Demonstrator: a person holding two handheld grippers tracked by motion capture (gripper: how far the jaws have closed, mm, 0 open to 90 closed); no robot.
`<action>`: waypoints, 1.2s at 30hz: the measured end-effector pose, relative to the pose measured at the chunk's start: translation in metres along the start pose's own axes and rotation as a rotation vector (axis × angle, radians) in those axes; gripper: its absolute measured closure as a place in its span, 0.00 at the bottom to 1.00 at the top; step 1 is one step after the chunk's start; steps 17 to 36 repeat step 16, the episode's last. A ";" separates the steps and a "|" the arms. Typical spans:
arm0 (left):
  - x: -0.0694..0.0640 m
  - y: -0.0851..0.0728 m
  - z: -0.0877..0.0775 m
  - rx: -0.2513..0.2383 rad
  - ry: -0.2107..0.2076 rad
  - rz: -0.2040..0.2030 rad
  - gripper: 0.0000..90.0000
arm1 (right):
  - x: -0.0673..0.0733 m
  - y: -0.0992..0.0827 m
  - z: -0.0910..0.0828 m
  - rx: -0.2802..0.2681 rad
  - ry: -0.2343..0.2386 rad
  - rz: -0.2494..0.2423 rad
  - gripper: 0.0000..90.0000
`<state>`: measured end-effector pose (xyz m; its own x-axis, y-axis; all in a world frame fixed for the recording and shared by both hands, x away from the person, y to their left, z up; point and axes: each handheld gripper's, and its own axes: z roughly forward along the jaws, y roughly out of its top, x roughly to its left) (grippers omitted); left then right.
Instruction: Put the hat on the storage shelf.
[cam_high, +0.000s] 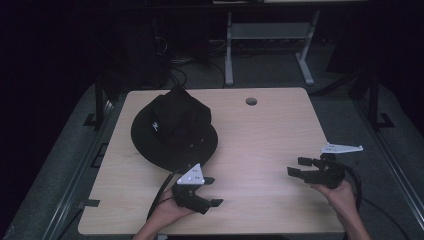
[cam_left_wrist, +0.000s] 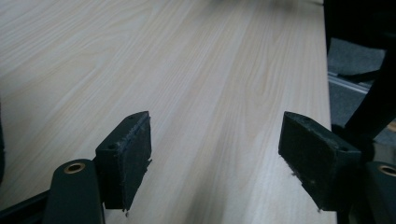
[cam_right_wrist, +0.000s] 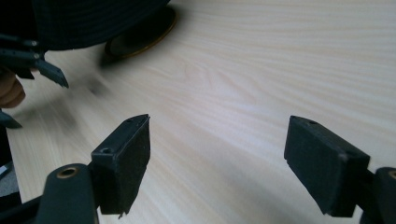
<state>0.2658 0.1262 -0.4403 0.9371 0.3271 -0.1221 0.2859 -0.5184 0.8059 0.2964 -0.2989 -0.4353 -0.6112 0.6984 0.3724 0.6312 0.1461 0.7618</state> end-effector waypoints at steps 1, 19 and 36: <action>0.000 0.002 -0.001 -0.005 -0.015 -0.005 0.28 | 0.001 -0.003 -0.001 0.005 -0.002 -0.002 0.24; -0.007 0.014 -0.002 -0.038 -0.092 -0.075 0.25 | 0.016 -0.042 -0.010 -0.025 -0.027 0.003 0.24; -0.007 0.014 -0.002 -0.038 -0.092 -0.075 0.25 | 0.016 -0.042 -0.010 -0.025 -0.027 0.003 0.24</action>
